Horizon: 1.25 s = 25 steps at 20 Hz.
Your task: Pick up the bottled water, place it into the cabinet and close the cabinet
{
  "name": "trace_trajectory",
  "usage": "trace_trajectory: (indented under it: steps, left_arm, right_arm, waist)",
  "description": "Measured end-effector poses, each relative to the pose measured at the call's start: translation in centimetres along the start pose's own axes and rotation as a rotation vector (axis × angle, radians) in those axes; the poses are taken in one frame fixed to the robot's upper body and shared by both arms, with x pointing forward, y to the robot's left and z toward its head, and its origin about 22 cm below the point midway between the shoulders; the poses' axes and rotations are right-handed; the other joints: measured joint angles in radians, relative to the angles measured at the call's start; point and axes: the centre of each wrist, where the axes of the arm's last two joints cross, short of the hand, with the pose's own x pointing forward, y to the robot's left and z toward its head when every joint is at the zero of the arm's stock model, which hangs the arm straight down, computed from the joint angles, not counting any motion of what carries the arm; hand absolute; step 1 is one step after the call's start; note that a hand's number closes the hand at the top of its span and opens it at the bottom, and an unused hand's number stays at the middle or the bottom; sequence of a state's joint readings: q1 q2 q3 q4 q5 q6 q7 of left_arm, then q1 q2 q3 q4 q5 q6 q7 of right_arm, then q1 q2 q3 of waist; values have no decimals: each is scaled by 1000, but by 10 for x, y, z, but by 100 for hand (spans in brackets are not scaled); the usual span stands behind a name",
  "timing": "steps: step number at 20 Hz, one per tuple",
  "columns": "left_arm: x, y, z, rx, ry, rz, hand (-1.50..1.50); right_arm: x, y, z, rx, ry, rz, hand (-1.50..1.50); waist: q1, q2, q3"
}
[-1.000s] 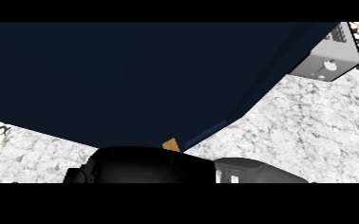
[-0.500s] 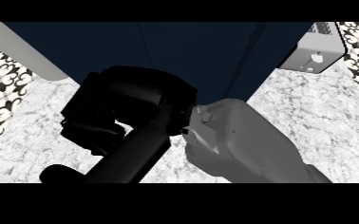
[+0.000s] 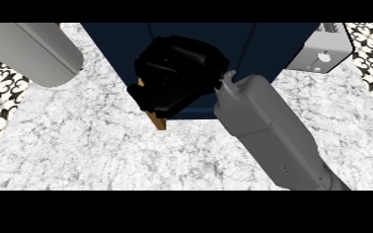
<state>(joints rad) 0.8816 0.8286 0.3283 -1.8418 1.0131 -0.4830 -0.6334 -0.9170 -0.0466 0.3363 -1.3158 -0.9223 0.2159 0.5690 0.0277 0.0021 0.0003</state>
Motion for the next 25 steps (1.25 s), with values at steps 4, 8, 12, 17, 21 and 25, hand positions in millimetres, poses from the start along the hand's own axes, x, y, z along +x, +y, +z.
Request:
trace_trajectory:
  steps: [4, 8, 12, 17, 21, 25]
  left_arm:
    - [3, 4, 1, 3, 2, -1, -150]
    - [-3, 0, 0, -12, 2, 7, -150]
    - [-4, 4, 1, -13, 7, 8, -150]
    - [-6, -1, -1, -25, 9, 15, -150]
    - [-7, -2, -4, -37, 9, 17, -150]
    - [-9, -1, -11, -50, 4, 16, -150]
  right_arm:
    - [0, -23, 5, -47, -40, 24, 150]
    - [-2, -32, 1, -57, -77, 97, 150]
    - [-1, -35, -3, -53, -82, 158, -150]
    - [2, -33, -12, -60, -98, 203, -150]
    - [5, -29, -18, -92, -104, 221, -150]
    - [7, -27, -22, -101, -108, 226, -150]
  waist:
    - [-1, 0, -2]
    - [0, -4, -2]
    - [-1, -7, -4]
    - [4, -2, -7]
    - [7, 1, -6]
    - [3, 5, -8]
